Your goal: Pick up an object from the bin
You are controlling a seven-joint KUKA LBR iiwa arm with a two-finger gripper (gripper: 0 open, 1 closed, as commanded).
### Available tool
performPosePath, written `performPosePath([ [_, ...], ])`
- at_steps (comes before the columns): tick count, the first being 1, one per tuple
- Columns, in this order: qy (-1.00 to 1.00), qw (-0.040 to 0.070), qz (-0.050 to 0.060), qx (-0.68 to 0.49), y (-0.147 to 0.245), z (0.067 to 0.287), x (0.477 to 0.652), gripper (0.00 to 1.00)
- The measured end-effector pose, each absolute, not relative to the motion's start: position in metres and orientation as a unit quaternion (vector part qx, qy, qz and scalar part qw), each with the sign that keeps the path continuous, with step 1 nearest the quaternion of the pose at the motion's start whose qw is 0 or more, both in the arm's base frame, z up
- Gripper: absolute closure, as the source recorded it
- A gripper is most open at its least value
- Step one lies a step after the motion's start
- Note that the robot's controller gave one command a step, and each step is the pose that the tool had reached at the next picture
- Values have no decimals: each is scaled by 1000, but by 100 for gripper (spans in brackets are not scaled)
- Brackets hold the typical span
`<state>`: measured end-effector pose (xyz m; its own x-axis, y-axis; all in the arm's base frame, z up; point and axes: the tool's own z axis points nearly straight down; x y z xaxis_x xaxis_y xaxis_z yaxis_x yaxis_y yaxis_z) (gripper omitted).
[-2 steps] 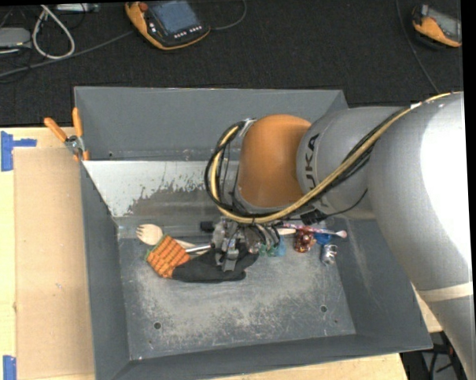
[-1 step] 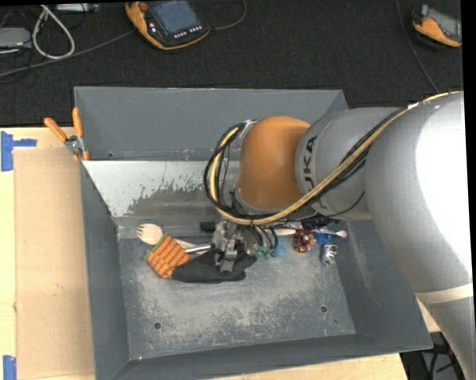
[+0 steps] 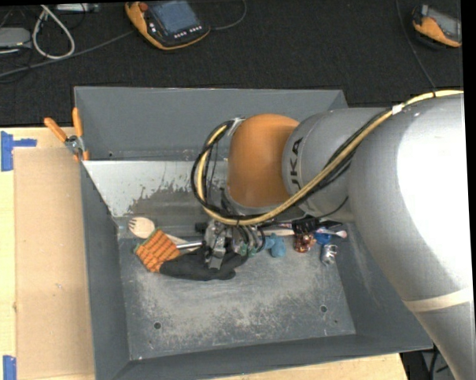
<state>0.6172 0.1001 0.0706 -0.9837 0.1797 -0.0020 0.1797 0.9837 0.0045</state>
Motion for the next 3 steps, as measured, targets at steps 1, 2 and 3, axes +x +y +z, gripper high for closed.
performPosePath([
  [1,994,1,3,113,100,71,617,100],
  [2,995,0,2,102,109,106,613,100],
  [3,991,0,3,135,107,130,612,100],
])
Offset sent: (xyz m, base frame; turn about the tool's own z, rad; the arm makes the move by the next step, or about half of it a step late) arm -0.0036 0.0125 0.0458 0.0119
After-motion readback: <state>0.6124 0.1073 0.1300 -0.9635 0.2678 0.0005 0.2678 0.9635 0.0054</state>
